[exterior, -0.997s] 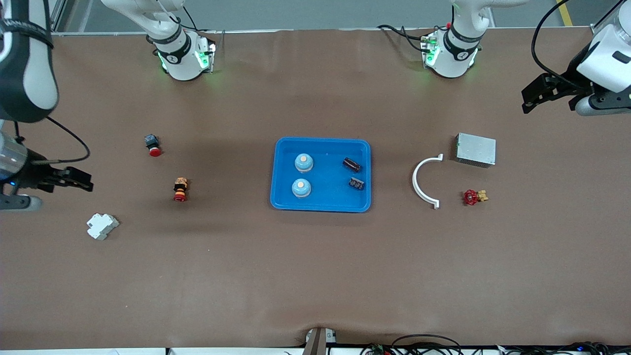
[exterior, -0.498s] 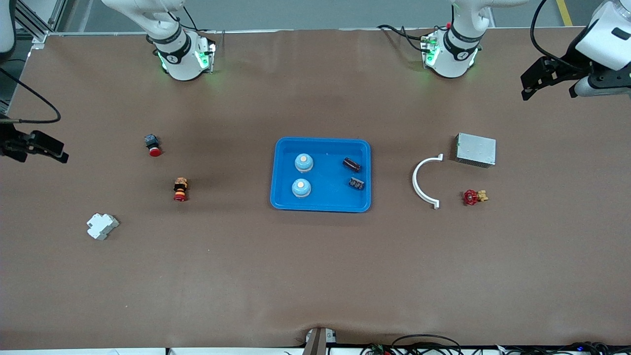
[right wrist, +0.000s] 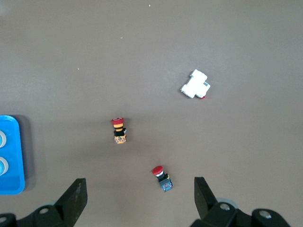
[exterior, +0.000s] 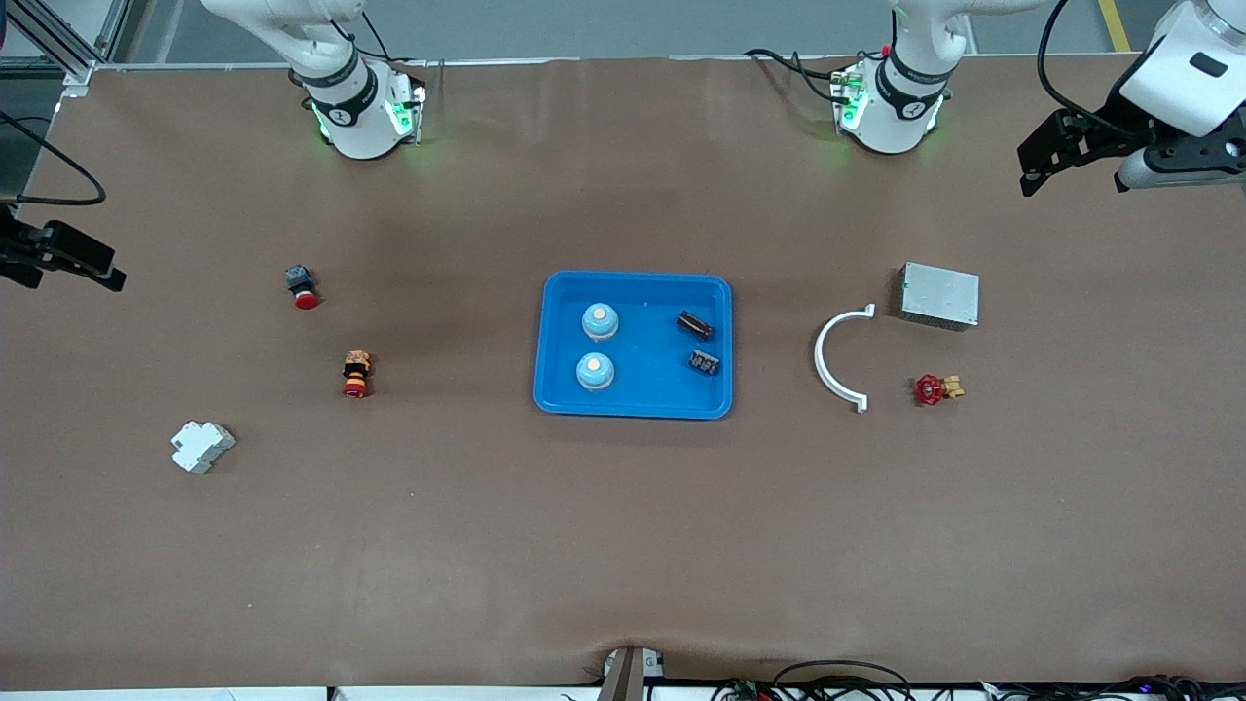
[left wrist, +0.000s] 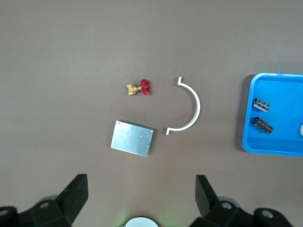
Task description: Place electrolytic capacitor and blue bell in tray
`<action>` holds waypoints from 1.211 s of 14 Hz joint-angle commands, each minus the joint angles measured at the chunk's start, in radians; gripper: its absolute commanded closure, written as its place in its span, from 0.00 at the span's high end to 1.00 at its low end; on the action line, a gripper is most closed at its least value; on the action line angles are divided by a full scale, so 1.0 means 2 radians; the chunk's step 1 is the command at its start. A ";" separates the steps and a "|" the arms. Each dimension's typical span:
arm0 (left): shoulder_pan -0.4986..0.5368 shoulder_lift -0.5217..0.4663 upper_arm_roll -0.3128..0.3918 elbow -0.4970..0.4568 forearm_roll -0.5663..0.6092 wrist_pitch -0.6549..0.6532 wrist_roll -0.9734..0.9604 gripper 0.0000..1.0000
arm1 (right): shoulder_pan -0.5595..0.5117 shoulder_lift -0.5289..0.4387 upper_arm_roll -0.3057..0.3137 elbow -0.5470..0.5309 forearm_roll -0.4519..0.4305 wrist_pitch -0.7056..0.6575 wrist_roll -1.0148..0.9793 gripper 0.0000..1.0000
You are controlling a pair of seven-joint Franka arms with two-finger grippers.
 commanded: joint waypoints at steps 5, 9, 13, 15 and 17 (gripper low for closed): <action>0.007 0.018 0.004 0.030 -0.012 -0.002 0.012 1.00 | -0.011 -0.007 0.007 0.025 0.000 -0.046 0.008 1.00; 0.007 0.030 0.009 0.037 -0.013 -0.002 0.013 1.00 | -0.012 -0.010 0.007 0.025 0.000 -0.050 0.008 1.00; 0.007 0.039 0.010 0.040 -0.014 -0.001 0.014 1.00 | -0.012 -0.010 0.007 0.025 0.000 -0.050 0.008 1.00; 0.007 0.050 0.011 0.055 -0.024 -0.001 0.014 1.00 | -0.012 -0.011 0.007 0.025 0.000 -0.050 0.008 1.00; 0.008 0.054 0.012 0.056 -0.026 -0.001 0.012 1.00 | -0.012 -0.011 0.007 0.025 0.001 -0.050 0.008 1.00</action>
